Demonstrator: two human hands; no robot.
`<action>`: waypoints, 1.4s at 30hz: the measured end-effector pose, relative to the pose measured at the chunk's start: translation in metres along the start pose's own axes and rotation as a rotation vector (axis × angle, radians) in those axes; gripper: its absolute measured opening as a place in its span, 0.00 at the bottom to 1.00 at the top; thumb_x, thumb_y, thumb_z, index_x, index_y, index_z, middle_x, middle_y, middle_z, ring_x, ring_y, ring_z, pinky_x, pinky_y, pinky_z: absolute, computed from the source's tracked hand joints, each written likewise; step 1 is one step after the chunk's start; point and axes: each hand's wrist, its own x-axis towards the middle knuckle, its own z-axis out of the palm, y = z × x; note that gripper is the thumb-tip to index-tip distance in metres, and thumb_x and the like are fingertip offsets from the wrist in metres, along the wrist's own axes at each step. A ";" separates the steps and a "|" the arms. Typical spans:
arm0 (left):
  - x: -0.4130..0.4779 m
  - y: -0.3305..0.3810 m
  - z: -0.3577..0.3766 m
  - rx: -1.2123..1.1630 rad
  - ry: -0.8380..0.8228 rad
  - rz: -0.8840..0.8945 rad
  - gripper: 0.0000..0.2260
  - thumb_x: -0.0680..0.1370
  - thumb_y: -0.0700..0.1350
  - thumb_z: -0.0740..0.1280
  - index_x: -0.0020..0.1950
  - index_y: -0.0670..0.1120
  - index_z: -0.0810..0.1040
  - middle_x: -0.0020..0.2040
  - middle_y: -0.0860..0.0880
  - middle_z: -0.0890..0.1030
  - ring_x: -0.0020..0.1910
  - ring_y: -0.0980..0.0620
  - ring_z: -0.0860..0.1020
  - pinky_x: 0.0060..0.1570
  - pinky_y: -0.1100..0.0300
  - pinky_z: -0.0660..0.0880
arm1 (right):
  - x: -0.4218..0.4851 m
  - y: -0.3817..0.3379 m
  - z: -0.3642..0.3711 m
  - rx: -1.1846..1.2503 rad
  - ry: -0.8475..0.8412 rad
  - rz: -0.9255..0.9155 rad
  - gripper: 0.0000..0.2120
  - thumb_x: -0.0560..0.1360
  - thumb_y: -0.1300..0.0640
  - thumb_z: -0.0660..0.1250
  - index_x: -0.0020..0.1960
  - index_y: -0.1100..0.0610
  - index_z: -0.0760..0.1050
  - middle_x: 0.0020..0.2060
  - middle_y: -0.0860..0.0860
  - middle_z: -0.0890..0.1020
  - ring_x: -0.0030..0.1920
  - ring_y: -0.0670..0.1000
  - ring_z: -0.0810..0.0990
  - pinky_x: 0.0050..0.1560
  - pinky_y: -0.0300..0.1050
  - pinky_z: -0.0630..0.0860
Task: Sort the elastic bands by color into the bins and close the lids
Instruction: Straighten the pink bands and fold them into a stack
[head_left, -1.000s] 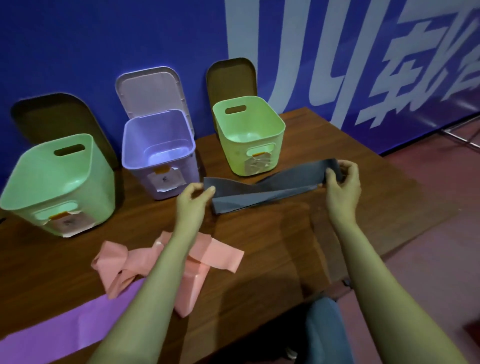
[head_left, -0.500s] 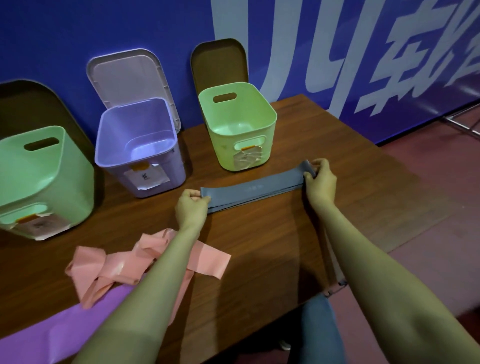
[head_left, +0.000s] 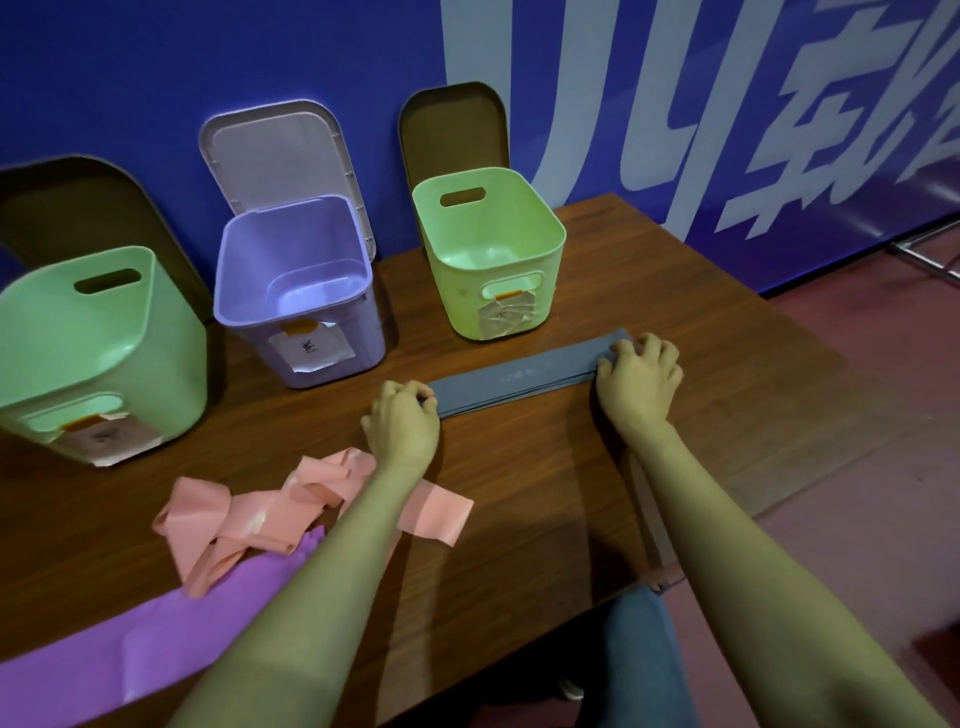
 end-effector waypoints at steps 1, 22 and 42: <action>-0.002 0.001 -0.006 0.050 -0.039 0.015 0.09 0.78 0.47 0.61 0.56 0.48 0.78 0.61 0.45 0.74 0.61 0.43 0.72 0.59 0.51 0.64 | -0.011 -0.006 -0.004 0.014 -0.002 -0.036 0.15 0.78 0.55 0.59 0.63 0.58 0.72 0.68 0.59 0.66 0.70 0.61 0.58 0.67 0.58 0.56; -0.121 -0.159 -0.107 -0.044 0.156 0.073 0.13 0.73 0.40 0.67 0.58 0.45 0.78 0.58 0.45 0.76 0.59 0.44 0.72 0.60 0.53 0.68 | -0.220 -0.161 0.032 0.333 -0.295 -0.642 0.20 0.74 0.58 0.64 0.66 0.58 0.69 0.63 0.58 0.72 0.64 0.58 0.67 0.65 0.51 0.66; -0.082 -0.128 -0.137 -0.396 -0.109 0.259 0.24 0.70 0.52 0.73 0.64 0.51 0.70 0.65 0.54 0.69 0.64 0.58 0.68 0.63 0.60 0.66 | -0.175 -0.203 -0.038 0.922 -0.688 -0.475 0.07 0.73 0.64 0.66 0.40 0.53 0.74 0.28 0.49 0.76 0.27 0.48 0.71 0.30 0.43 0.69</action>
